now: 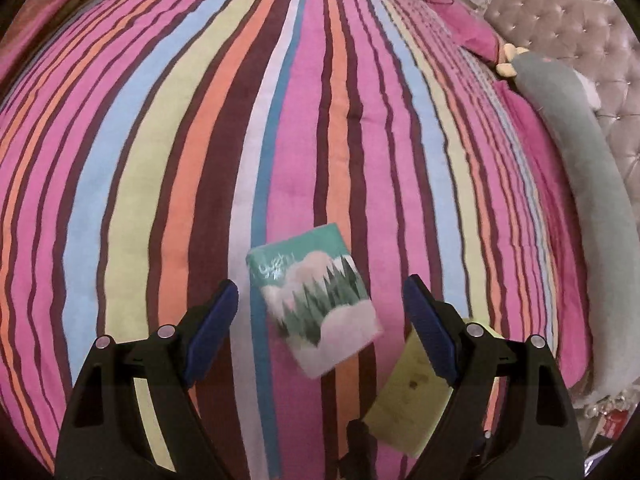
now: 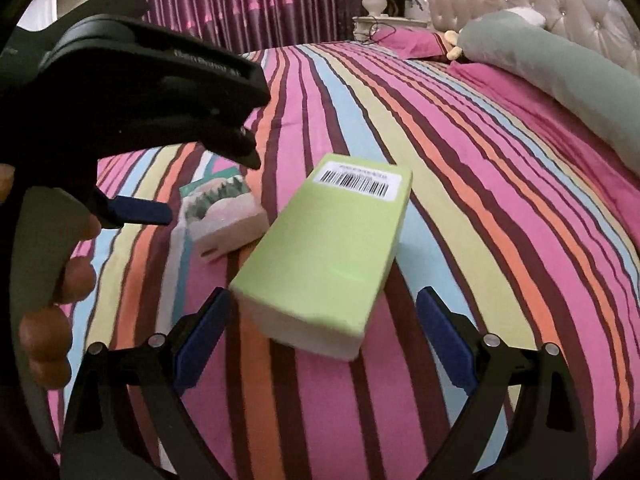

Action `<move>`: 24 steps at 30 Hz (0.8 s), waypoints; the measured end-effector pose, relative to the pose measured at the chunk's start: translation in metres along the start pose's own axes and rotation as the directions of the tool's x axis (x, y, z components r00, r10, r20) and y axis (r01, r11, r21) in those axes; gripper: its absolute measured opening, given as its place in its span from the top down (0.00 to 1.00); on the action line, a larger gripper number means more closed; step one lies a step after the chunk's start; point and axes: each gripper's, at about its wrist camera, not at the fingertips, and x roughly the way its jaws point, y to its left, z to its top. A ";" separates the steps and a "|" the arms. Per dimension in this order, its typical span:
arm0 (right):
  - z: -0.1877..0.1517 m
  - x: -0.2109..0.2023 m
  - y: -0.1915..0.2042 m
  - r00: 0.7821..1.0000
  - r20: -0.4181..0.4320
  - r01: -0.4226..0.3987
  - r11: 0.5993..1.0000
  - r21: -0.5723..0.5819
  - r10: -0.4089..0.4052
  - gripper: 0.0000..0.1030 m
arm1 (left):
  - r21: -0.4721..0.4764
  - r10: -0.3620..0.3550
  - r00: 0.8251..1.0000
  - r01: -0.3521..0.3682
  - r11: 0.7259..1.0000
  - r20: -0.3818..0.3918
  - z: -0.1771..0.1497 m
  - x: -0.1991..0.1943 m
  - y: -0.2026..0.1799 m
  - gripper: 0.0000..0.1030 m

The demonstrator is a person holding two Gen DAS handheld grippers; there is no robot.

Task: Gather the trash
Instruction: 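Grasp the green yuzhu tissue pack with left tool while right tool grasps the green barcode box, then carry the tissue pack and barcode box down over the wastebasket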

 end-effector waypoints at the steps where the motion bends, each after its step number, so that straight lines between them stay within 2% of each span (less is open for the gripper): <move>1: 0.003 0.003 -0.003 1.000 -0.004 0.003 1.000 0.007 -0.003 0.13 | -0.012 -0.003 1.000 0.003 1.000 -0.013 0.003 0.005 0.001 0.20; 6: 0.014 0.018 -0.022 0.999 -0.024 0.033 0.999 0.037 -0.032 0.13 | -0.046 0.018 1.000 -0.019 0.999 -0.022 0.006 0.017 0.005 0.20; 11: 0.022 0.031 -0.033 0.999 -0.046 0.016 0.999 0.036 -0.015 0.13 | -0.018 0.083 0.997 -0.083 0.996 0.005 0.002 0.020 -0.002 0.20; 15: 0.025 0.035 -0.034 0.999 -0.050 0.018 1.000 -0.012 -0.019 0.15 | 0.046 0.179 0.983 -0.181 0.982 0.046 -0.007 0.022 -0.010 0.33; 16: 0.025 0.036 -0.034 0.998 -0.053 0.018 1.000 -0.021 -0.019 0.15 | 0.065 0.201 0.978 -0.204 0.977 0.061 -0.010 0.021 -0.012 0.40; 17: 0.026 0.036 -0.036 0.998 -0.055 0.018 1.000 -0.026 -0.019 0.17 | 0.078 0.217 0.973 -0.223 0.972 0.074 -0.012 0.020 -0.011 0.44; 18: 0.025 0.036 -0.037 0.998 -0.057 0.020 0.999 -0.029 -0.022 0.31 | 0.088 0.215 0.972 -0.223 0.971 0.089 -0.015 0.018 -0.011 0.44; 21: 0.024 0.032 -0.042 0.998 -0.054 0.029 0.999 -0.033 -0.031 0.55 | 0.100 0.206 0.971 -0.219 0.971 0.121 -0.021 0.013 -0.006 0.48; 24: 0.022 0.027 -0.047 0.998 -0.065 0.000 0.999 -0.034 -0.002 0.55 | 0.118 0.207 0.968 -0.224 0.967 0.141 -0.030 0.007 -0.003 0.49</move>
